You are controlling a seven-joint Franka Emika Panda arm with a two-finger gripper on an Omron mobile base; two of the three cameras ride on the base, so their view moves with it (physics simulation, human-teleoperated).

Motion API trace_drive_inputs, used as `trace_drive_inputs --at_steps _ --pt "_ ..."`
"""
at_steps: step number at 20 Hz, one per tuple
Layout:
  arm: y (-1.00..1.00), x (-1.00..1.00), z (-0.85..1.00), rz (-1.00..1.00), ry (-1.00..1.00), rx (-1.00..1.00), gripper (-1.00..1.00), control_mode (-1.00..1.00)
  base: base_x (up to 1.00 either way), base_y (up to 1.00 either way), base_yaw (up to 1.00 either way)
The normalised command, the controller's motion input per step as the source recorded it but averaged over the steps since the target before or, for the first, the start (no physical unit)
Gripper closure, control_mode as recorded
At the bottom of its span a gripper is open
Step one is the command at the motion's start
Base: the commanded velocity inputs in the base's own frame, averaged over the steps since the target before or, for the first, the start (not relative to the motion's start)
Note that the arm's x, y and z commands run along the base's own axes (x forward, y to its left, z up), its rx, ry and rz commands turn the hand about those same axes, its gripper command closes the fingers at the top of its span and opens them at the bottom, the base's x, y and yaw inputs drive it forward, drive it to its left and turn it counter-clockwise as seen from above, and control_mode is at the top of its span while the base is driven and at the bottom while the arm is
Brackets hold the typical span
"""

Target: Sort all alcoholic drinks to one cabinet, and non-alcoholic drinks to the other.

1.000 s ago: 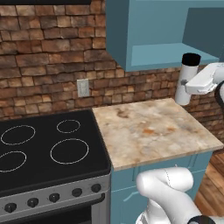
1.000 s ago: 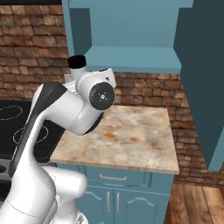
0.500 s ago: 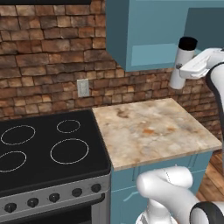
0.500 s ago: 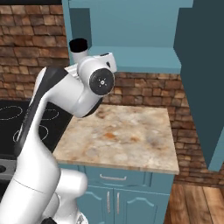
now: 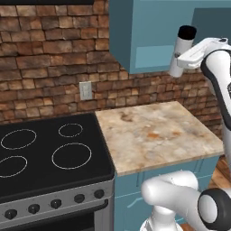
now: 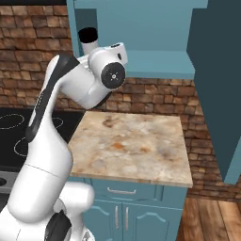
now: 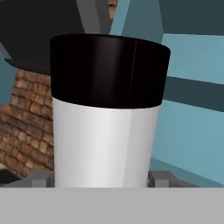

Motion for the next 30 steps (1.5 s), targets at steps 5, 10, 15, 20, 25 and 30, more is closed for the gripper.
trace_drive_inputs --at_steps 5,10,15,20,25,30 --pt "0.09 0.58 0.16 -0.08 -0.01 0.0 1.0 -1.0 0.0 0.0 0.0" --pt "0.03 0.65 0.01 -0.09 0.0 0.0 1.0 -1.0 0.0 0.0 0.0" --pt "0.02 0.76 -0.02 -0.01 0.0 0.0 1.0 -1.0 0.0 0.0 0.0" --pt "0.0 0.72 -0.05 0.0 0.0 0.01 1.0 -1.0 0.0 0.0 0.0" --pt "0.0 0.82 -0.28 0.0 0.0 0.03 1.0 -1.0 0.0 0.0 0.0" --pt "-0.02 0.69 -0.33 0.0 0.0 0.06 1.0 -1.0 0.0 0.0 0.0"
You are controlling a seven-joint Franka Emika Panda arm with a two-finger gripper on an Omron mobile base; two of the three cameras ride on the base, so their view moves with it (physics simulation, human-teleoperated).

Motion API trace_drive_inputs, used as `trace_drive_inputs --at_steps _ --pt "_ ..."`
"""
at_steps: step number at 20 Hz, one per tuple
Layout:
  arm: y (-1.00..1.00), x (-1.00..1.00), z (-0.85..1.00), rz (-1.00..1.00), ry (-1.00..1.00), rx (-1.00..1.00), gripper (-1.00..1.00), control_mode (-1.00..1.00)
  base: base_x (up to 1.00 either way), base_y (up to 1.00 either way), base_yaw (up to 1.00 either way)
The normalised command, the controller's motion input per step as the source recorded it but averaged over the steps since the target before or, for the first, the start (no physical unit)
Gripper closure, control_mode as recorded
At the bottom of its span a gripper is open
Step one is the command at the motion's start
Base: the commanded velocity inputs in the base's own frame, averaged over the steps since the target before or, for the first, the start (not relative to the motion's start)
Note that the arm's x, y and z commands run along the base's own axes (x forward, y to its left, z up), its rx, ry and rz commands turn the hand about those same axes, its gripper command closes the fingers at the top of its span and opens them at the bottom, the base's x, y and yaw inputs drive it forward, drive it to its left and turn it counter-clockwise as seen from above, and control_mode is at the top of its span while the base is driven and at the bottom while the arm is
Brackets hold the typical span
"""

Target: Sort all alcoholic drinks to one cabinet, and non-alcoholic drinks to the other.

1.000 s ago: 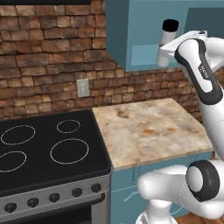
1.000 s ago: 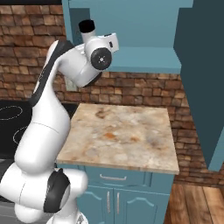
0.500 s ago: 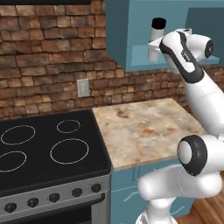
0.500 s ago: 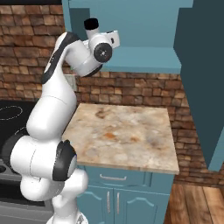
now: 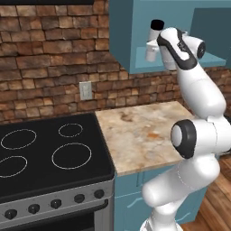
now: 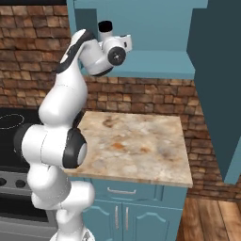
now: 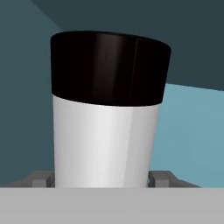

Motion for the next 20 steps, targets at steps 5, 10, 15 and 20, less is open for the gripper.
trace_drive_inputs --at_steps 5,10,15,20 --pt "-0.05 0.54 -0.14 0.0 0.0 0.06 1.0 -1.0 0.0 0.0 0.0" --pt "0.0 0.27 -0.32 0.0 0.0 0.0 1.0 -1.0 0.0 0.0 0.0" --pt "0.0 0.02 -0.12 -0.04 0.0 0.0 -1.0 -1.0 0.0 0.0 0.0" --pt "0.0 0.04 0.0 -0.06 0.0 0.0 -1.0 -1.0 0.0 0.0 0.0"
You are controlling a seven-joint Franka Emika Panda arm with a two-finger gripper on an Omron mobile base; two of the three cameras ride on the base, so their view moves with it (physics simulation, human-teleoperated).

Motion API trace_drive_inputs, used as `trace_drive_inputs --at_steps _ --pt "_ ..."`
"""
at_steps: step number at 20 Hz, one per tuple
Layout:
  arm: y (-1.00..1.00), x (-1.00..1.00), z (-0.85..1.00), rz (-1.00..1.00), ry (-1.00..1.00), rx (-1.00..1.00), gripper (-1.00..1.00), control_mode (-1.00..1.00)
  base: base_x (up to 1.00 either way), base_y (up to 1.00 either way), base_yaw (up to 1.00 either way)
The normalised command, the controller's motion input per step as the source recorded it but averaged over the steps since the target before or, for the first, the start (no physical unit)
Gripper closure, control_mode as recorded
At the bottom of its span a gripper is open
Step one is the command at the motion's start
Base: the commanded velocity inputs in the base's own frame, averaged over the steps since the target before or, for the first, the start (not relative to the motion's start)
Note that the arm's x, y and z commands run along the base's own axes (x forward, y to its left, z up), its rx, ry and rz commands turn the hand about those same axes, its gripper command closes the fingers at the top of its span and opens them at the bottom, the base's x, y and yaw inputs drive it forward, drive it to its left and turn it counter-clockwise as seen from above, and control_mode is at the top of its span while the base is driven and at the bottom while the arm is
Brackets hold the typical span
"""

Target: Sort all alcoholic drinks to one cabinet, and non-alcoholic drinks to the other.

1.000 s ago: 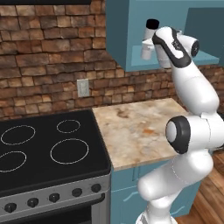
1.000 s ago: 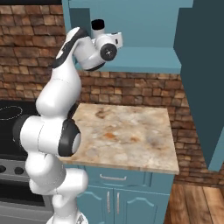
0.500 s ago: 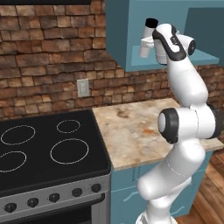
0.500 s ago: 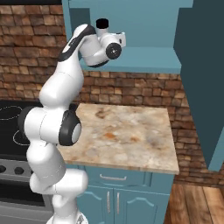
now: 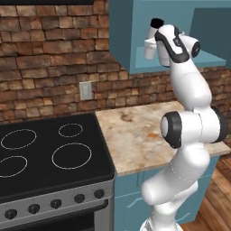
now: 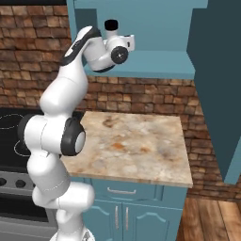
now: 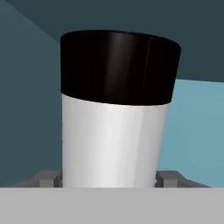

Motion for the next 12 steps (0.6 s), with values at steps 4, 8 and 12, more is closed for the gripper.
trace_drive_inputs --at_steps 4,8,12 --pt "0.0 0.16 0.0 -0.08 0.0 0.0 -1.0 -1.0 0.0 0.0 0.0" --pt "0.0 0.21 0.0 -0.08 0.03 0.0 -1.0 -1.0 0.0 0.0 0.0" --pt "0.0 0.09 0.0 -0.06 0.02 0.0 -1.0 -1.0 0.0 0.0 0.0"
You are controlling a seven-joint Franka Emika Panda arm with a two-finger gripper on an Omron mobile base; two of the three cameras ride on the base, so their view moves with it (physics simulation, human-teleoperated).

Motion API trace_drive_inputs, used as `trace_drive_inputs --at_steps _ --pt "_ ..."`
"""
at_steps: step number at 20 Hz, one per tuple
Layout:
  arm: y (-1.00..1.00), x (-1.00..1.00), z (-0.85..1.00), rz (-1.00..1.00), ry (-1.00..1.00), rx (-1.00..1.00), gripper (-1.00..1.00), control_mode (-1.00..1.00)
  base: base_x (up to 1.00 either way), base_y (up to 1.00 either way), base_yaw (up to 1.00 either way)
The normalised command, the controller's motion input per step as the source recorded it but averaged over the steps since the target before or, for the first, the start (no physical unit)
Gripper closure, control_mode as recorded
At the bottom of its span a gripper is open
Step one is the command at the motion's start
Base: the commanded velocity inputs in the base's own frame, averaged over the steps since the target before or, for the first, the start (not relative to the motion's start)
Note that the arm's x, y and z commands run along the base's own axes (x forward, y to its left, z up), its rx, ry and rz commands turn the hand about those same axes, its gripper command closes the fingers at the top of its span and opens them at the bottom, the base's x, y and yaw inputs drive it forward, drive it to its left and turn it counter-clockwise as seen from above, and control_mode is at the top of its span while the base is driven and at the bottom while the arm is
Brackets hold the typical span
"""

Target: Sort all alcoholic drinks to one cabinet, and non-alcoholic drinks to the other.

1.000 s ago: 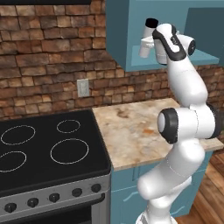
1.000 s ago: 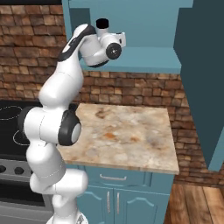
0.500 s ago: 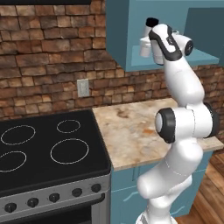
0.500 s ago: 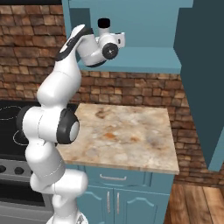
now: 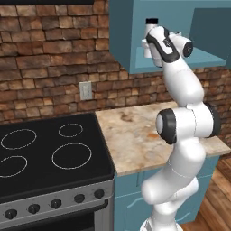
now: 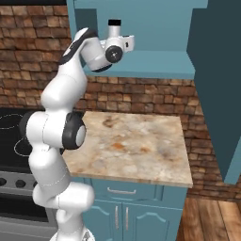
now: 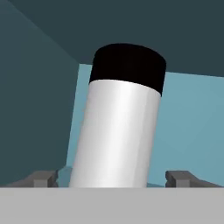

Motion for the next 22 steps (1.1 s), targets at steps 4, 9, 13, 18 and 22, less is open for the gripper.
trace_drive_inputs --at_steps 4,9,13,18,22 --pt "0.0 -0.03 0.0 -0.04 0.0 0.0 -1.0 -1.0 0.0 0.0 0.0" --pt "0.0 -0.39 0.0 -0.06 0.0 0.0 -1.0 -1.0 0.0 0.0 0.0" --pt "0.0 -0.9 0.0 -0.13 0.04 0.0 -1.0 -1.0 0.0 0.0 0.0" --pt "0.0 -1.0 0.0 -0.14 0.03 0.0 -1.0 -1.0 0.0 0.0 0.0" --pt "0.0 -1.0 0.0 -0.1 0.08 0.0 -1.0 -1.0 0.0 0.0 0.0"
